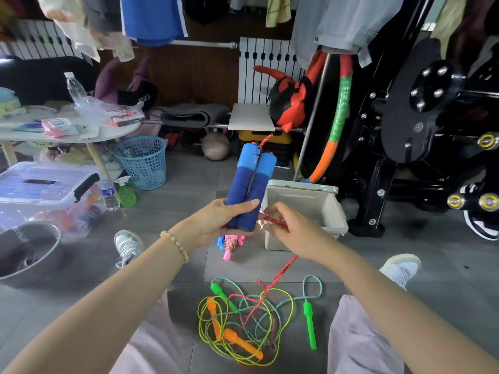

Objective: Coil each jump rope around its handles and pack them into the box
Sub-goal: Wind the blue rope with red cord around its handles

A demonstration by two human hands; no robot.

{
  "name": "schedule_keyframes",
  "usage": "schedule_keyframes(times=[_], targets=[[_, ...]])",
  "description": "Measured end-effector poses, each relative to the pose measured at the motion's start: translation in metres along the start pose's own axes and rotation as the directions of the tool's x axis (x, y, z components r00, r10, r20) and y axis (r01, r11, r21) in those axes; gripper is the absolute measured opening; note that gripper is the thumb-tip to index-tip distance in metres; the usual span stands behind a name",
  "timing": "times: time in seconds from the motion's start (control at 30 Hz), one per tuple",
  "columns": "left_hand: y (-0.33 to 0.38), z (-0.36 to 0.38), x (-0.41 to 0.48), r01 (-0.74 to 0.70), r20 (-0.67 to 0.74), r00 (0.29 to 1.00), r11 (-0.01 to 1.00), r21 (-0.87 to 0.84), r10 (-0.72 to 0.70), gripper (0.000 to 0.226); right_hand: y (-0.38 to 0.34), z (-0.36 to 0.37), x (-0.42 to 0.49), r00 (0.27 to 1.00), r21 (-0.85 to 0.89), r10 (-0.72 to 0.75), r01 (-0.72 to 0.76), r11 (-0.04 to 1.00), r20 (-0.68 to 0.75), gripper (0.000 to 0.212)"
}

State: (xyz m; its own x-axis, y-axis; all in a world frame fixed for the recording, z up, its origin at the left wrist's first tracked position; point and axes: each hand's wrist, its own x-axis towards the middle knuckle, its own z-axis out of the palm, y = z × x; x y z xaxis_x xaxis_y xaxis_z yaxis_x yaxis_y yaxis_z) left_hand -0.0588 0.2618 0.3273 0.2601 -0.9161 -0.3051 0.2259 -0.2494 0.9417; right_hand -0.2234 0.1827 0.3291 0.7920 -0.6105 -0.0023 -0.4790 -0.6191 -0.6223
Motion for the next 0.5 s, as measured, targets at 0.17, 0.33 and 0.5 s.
schedule_keyframes(times=[0.17, 0.33, 0.5], targets=[[0.003, -0.006, 0.002, 0.023, -0.009, 1.000, 0.999, 0.049, -0.023, 0.036, -0.012, -0.013, -0.004, 0.994, -0.435, -0.104, 0.085, 0.897, -0.021, 0.019], [0.008, -0.027, 0.002, 0.063, 0.009, 0.998, 0.997, 0.038, -0.064, 0.047, -0.014, -0.052, -0.013, 0.964, -0.460, -0.266, 0.225, 0.859, -0.026, 0.023], [0.015, -0.015, -0.002, 0.062, 0.147, 0.985, 0.981, 0.185, -0.090, 0.035, -0.030, -0.080, -0.001, 0.896, -0.453, -0.429, 0.338, 0.825, -0.113, 0.033]])
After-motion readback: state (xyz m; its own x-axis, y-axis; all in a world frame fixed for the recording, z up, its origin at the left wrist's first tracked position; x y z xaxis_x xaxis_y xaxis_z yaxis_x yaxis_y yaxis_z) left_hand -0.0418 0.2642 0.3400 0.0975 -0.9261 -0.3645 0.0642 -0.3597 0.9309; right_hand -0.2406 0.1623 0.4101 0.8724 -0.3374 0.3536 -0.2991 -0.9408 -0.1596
